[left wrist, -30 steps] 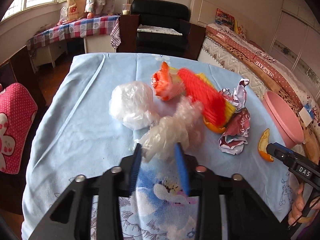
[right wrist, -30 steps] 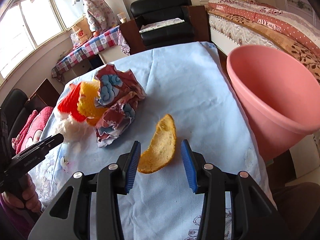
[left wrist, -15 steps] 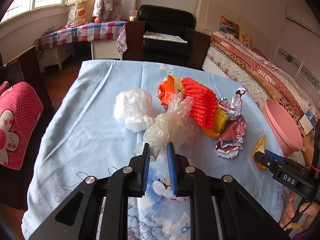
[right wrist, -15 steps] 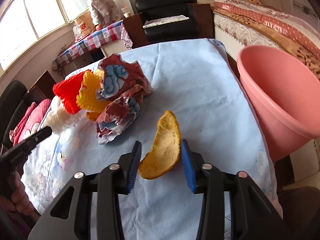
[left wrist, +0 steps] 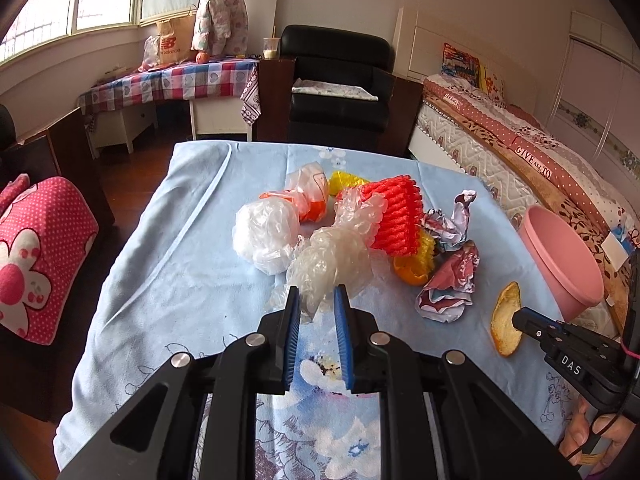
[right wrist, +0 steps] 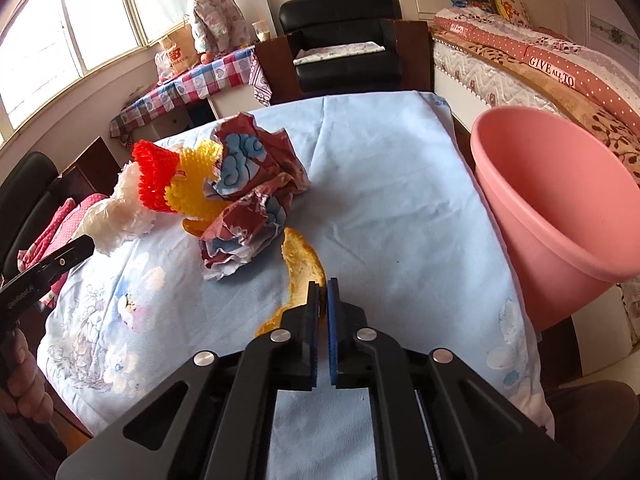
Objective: Collect trash
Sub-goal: 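Close the right gripper on the bread crust and lift it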
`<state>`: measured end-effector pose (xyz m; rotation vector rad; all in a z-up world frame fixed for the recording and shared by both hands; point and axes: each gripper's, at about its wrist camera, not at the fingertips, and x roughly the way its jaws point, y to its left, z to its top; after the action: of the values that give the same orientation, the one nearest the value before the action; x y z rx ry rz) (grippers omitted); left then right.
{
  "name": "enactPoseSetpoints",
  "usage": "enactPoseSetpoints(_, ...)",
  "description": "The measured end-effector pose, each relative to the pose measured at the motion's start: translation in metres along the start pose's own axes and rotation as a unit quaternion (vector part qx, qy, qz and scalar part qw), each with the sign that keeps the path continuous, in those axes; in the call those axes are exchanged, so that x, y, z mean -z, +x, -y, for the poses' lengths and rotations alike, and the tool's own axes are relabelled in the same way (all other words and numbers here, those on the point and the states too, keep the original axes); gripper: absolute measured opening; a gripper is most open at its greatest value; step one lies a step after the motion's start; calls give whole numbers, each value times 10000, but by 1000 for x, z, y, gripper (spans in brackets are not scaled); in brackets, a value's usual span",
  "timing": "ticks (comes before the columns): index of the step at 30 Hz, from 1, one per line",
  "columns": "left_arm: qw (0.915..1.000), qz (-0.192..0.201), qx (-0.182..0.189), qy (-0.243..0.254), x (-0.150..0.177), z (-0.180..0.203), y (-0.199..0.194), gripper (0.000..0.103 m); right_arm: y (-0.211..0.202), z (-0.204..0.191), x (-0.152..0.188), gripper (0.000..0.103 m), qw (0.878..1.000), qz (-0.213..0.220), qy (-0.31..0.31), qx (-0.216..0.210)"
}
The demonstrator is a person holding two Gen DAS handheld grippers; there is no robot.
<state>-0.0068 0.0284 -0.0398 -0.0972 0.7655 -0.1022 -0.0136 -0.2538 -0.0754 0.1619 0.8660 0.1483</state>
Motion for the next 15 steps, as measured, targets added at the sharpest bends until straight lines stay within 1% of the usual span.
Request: enactPoseSetpoints(15, 9996, 232, -110, 137, 1, 15, -22, 16, -25, 7, -3, 4, 9992, 363, 118, -117)
